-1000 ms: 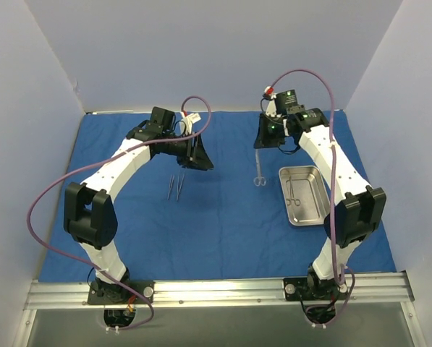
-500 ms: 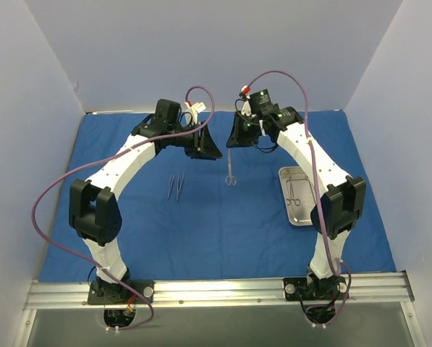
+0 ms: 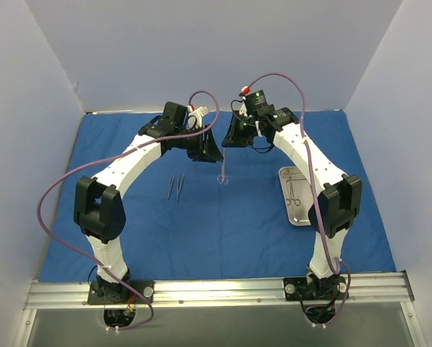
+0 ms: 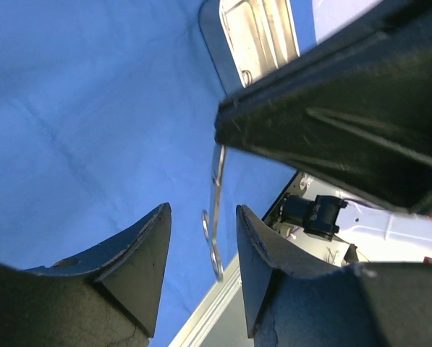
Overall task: Open and lay out the surgical kit
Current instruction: Place the medical item in the surgical kit.
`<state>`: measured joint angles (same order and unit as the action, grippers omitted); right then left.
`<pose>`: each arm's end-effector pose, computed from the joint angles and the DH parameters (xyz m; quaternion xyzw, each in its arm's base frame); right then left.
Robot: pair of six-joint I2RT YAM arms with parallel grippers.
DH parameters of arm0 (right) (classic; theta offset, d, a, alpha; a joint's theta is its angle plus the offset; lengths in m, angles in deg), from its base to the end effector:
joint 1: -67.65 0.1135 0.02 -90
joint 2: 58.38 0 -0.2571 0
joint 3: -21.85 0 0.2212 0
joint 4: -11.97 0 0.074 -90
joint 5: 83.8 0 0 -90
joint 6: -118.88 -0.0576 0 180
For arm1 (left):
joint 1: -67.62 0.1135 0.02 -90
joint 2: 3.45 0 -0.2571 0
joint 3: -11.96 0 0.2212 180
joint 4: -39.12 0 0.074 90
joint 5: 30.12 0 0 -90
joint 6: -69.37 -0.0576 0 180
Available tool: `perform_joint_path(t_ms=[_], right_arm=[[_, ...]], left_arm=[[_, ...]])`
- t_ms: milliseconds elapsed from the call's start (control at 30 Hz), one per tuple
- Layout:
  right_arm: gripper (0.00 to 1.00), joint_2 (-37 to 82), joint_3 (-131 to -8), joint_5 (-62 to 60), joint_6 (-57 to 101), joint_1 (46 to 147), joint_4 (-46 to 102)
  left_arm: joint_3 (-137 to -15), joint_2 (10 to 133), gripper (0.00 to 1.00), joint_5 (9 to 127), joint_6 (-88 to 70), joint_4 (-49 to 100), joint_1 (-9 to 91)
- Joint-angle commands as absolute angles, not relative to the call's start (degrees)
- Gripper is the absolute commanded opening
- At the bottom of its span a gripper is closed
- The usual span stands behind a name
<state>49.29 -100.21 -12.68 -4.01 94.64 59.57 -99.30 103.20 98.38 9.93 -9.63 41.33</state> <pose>0.3656 0.2071 0.3431 -0.0332 0.8706 0.3592 0.3345 0.3424 -0.2091 0.2947 0.0960 0.8737 -0.4421 0.1789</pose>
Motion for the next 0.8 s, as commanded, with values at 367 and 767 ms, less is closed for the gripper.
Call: perform_joint_path(t_ms=[367, 767], right_arm=[[0.0, 51.1, -104.7, -12.3, -6.2, 96.4, 58.6], [0.41, 51.0, -106.3, -9.8, -3.0, 93.9, 61.5]], left_arm=[[-102.5, 105.6, 0.46, 98.7, 8.8, -9.4, 40.8], [-97.7, 105.2, 0.02, 98.2, 3.9, -14.8, 44.9]])
